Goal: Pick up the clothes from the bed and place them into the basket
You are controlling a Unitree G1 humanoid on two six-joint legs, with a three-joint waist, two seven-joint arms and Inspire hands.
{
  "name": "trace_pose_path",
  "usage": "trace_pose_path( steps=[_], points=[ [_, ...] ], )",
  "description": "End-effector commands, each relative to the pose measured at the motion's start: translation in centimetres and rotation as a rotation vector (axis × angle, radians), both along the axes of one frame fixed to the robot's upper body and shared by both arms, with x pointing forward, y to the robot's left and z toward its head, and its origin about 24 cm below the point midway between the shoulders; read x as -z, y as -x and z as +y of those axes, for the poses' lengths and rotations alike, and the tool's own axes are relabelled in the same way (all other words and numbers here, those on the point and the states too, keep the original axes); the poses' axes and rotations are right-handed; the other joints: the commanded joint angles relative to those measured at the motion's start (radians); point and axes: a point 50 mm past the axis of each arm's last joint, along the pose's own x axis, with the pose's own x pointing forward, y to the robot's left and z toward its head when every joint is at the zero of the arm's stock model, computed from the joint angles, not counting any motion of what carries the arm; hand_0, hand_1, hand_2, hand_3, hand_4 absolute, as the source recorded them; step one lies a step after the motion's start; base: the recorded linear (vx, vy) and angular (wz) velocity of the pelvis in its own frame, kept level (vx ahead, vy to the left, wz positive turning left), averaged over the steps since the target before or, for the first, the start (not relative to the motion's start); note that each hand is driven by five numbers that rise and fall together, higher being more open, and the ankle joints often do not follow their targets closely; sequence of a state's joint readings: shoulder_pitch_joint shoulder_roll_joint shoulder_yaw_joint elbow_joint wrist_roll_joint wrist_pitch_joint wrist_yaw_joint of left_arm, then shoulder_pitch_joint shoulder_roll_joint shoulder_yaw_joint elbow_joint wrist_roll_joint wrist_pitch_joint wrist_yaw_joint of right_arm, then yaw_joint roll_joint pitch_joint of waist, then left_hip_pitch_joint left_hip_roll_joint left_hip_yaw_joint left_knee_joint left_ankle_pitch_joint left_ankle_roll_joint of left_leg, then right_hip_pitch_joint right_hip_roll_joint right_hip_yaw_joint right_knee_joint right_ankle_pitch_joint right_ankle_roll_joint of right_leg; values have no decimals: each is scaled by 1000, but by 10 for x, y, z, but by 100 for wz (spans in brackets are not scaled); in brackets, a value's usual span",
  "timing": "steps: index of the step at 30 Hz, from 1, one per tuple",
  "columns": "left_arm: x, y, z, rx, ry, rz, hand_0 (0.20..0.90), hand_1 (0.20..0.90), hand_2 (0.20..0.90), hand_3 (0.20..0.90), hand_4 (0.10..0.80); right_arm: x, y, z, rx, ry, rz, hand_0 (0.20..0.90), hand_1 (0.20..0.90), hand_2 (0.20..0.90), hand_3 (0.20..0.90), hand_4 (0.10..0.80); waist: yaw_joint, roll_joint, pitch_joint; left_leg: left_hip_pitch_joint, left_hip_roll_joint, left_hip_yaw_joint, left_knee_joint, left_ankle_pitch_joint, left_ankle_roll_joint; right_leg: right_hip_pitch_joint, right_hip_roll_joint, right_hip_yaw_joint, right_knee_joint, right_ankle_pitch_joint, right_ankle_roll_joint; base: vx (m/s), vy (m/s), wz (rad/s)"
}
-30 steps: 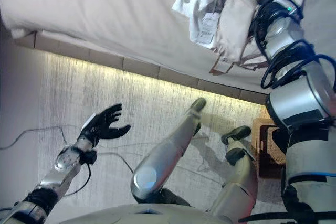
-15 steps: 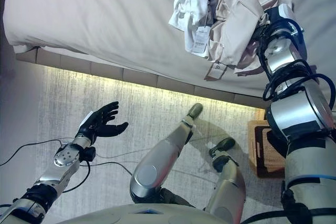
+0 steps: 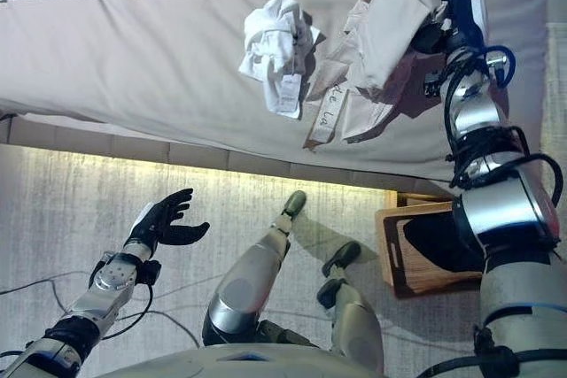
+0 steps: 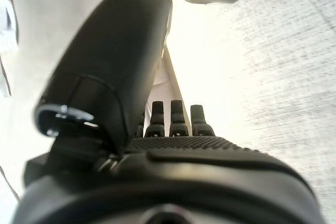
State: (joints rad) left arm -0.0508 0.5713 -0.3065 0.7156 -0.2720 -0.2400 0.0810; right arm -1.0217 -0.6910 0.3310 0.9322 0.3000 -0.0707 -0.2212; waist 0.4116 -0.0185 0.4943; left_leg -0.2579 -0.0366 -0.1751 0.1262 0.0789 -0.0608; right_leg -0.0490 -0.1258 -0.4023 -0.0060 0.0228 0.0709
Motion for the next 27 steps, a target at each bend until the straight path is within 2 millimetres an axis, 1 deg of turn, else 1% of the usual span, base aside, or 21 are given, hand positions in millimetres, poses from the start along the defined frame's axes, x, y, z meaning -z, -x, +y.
trace_pose_path(
  steps=[1, 3, 4, 7, 9, 10, 12, 14, 15, 18, 22, 24, 27],
  points=[
    [28, 43, 5, -38, -41, 109, 900, 900, 900, 900, 800, -4, 16, 2, -57, -52, -198, 300, 300, 300, 200, 100, -46, -37, -210, 20, 44, 93, -126, 20, 17, 43, -24, 30, 50, 13, 52, 20, 67, -12],
    [41, 53, -4, -52, -33, 150, 900, 900, 900, 900, 800, 14, 26, 7, -84, -104, -212, 300, 300, 300, 200, 100, -85, -42, -255, 66, 47, 103, -162, 30, 17, 63, -22, 42, 27, 31, 56, 35, 94, -6],
    [42, 55, -5, -54, -32, 157, 900, 900, 900, 900, 800, 17, 28, 8, -86, -109, -215, 300, 300, 300, 200, 100, -90, -42, -261, 73, 48, 104, -168, 31, 17, 65, -22, 44, 25, 33, 57, 44, 85, -4],
    [56, 67, -16, -70, -19, 198, 900, 900, 900, 900, 800, 39, 44, 21, -126, -148, -233, 300, 300, 300, 200, 100, -138, -42, -305, 124, 51, 116, -203, 31, 15, 91, -14, 65, -7, 44, 57, 48, 81, -19],
    [62, 75, -19, -93, -13, 224, 900, 900, 900, 900, 800, 53, 59, 28, -151, -164, -244, 300, 300, 300, 200, 100, -172, -44, -332, 147, 51, 129, -213, 28, 17, 101, -15, 80, -24, 59, 60, 63, 68, -22],
    [66, 81, -20, -108, -8, 245, 900, 900, 900, 900, 800, 64, 72, 29, -160, -174, -247, 300, 300, 300, 200, 100, -195, -43, -352, 162, 52, 142, -214, 23, 19, 106, -18, 89, -34, 67, 62, 65, 69, -18],
    [71, 90, -22, -128, 2, 278, 900, 900, 900, 900, 800, 75, 91, 24, -169, -180, -265, 300, 300, 300, 200, 100, -227, -35, -379, 184, 57, 159, -214, 13, 20, 109, -21, 104, -46, 74, 63, 65, 77, -24],
    [75, 97, -24, -144, 17, 304, 900, 900, 900, 900, 800, 79, 105, 20, -163, -184, -299, 300, 300, 300, 200, 100, -256, -27, -401, 206, 63, 180, -214, 3, 19, 114, -24, 119, -64, 82, 64, 43, 52, -27],
    [75, 98, -24, -143, 17, 307, 900, 900, 900, 900, 800, 78, 106, 19, -159, -188, -307, 300, 300, 300, 200, 100, -259, -26, -403, 209, 64, 183, -214, 2, 18, 116, -25, 120, -66, 82, 64, 20, 32, -23],
    [79, 102, -30, -132, 25, 335, 900, 900, 900, 900, 800, 76, 120, 15, -145, -202, -363, 300, 300, 300, 200, 100, -291, -14, -421, 232, 72, 201, -214, -12, 16, 115, -28, 139, -69, 79, 63, -14, 15, -23],
    [81, 101, -35, -103, 32, 356, 900, 900, 900, 900, 800, 71, 135, 9, -119, -208, -415, 300, 300, 300, 200, 100, -331, -9, -438, 266, 79, 223, -214, -30, 15, 120, -37, 151, -70, 83, 70, -14, -25, -22],
    [81, 99, -38, -88, 41, 355, 900, 900, 900, 900, 800, 70, 141, 6, -106, -211, -436, 300, 300, 300, 200, 100, -349, -3, -444, 279, 85, 233, -214, -36, 15, 122, -37, 159, -70, 80, 70, -4, -24, -8],
    [81, 95, -41, -77, 52, 351, 900, 900, 900, 900, 800, 75, 146, 3, -72, -212, -424, 300, 300, 300, 200, 100, -366, 0, -450, 294, 90, 244, -214, -42, 13, 127, -37, 166, -68, 77, 71, 8, -36, -13]
  ],
)
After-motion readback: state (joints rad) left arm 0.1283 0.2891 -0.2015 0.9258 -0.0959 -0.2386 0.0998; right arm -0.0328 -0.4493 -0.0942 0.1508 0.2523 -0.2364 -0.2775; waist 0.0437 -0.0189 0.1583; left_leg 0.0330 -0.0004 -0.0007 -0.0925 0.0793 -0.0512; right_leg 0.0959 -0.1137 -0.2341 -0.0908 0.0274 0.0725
